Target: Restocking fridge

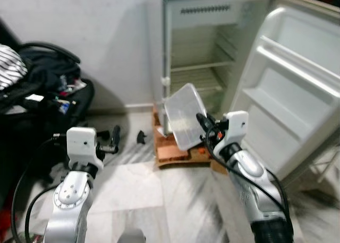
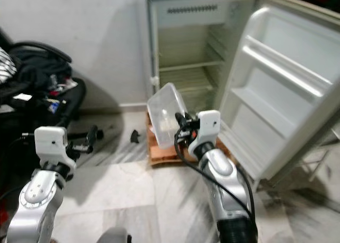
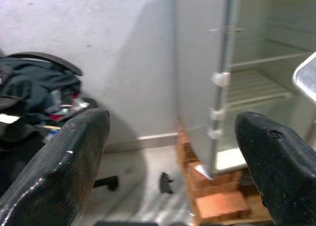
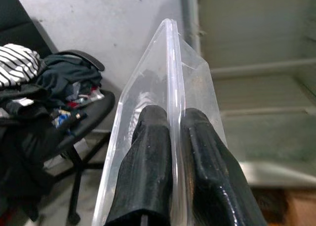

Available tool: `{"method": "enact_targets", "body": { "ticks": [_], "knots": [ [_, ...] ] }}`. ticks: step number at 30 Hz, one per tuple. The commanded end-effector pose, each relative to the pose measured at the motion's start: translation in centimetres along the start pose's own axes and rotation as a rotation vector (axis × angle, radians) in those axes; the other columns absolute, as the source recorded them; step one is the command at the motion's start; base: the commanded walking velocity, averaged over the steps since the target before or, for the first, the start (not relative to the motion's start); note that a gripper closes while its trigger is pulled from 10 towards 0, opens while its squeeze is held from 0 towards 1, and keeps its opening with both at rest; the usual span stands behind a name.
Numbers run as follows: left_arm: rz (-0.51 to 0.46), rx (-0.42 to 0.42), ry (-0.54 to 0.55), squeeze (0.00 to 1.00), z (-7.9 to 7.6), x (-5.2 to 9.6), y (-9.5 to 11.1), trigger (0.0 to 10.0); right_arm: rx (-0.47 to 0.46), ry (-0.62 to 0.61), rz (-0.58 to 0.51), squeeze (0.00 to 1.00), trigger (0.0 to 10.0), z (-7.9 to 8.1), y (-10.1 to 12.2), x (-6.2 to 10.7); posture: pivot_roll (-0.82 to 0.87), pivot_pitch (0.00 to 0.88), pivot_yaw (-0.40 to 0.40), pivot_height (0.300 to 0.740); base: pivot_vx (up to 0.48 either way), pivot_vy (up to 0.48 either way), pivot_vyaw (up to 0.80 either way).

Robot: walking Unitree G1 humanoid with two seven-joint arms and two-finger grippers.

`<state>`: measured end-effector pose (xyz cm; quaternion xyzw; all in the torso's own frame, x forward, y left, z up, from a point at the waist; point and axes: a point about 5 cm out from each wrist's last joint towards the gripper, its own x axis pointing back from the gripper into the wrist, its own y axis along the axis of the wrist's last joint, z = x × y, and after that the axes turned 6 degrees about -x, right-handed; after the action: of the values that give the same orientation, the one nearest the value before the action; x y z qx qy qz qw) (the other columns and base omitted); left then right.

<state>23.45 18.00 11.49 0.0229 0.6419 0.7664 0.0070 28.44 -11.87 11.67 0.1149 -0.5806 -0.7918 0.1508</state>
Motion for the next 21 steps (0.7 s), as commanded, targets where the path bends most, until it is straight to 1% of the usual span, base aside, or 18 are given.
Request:
{"method": "enact_targets", "body": {
  "ticks": [1,4,9,16,19,21],
  "knots": [
    [0.021,-0.030,0.006,0.00,0.48,0.13,-0.22,10.0,-0.006,-0.008,-0.027,0.00,10.0,0.23,0.51,-0.53,0.16,0.047,-0.036,0.740,0.480,0.000,0.00],
    [0.024,-0.037,0.003,0.00,0.39,0.19,-0.28,10.0,0.003,-0.031,-0.037,0.00,10.0,-0.09,0.68,-0.73,0.16,0.046,-0.037,0.740,0.480,0.000,0.00],
    [0.024,-0.049,-0.011,0.00,0.23,0.14,-0.29,10.0,0.006,-0.045,-0.044,0.00,10.0,-0.19,0.77,-0.93,0.16,0.041,-0.035,0.740,0.480,0.000,0.00],
    [0.036,-0.026,-0.013,0.00,0.08,-0.04,-0.29,10.0,0.009,-0.053,-0.060,0.00,10.0,-0.19,0.88,-0.89,0.16,0.038,-0.017,0.740,0.478,0.000,0.00],
    [0.032,-0.005,-0.023,0.00,-0.05,-0.08,0.13,10.0,0.009,-0.055,-0.066,0.00,10.0,-0.14,0.99,-0.80,0.15,0.041,-0.013,0.740,0.461,0.000,0.00],
    [0.027,-0.009,-0.028,0.00,-0.05,-0.18,0.34,10.0,0.004,-0.061,-0.067,0.00,10.0,-0.15,0.90,-0.77,0.15,0.043,-0.011,0.740,0.369,0.000,0.00]
  ]
}}
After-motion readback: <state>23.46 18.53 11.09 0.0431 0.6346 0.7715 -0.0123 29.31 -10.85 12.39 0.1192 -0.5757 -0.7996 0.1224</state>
